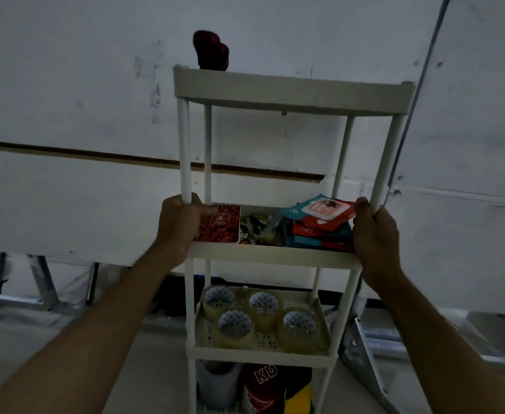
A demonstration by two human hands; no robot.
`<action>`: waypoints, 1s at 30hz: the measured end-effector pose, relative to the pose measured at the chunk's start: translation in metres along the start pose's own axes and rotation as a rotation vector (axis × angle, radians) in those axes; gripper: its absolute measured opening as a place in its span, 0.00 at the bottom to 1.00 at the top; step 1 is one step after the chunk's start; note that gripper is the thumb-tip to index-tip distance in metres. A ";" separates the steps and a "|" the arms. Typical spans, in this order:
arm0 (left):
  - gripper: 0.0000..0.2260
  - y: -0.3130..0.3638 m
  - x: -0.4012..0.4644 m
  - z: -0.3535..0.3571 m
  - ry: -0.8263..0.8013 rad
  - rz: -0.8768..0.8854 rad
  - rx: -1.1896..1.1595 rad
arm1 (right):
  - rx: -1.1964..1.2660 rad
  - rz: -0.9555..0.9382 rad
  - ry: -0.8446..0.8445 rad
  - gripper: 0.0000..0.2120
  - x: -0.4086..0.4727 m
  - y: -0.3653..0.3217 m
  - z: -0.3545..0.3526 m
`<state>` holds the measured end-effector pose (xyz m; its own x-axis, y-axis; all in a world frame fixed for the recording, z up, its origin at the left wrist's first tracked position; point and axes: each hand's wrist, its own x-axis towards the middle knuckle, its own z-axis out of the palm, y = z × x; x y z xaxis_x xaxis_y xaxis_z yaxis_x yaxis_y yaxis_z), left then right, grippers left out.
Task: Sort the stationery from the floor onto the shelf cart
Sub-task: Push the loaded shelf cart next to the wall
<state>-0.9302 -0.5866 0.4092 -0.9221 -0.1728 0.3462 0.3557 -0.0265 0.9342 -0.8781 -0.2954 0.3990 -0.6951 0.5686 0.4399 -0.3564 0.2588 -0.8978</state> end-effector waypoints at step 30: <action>0.21 -0.157 -0.054 -0.020 -0.046 -0.038 0.137 | -0.102 0.023 -0.049 0.20 -0.052 0.135 -0.005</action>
<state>-0.9328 -0.5925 0.2420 -0.9417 -0.1292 0.3106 0.2987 0.1034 0.9487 -0.8871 -0.2857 0.2551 -0.7328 0.5374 0.4174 -0.2761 0.3258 -0.9042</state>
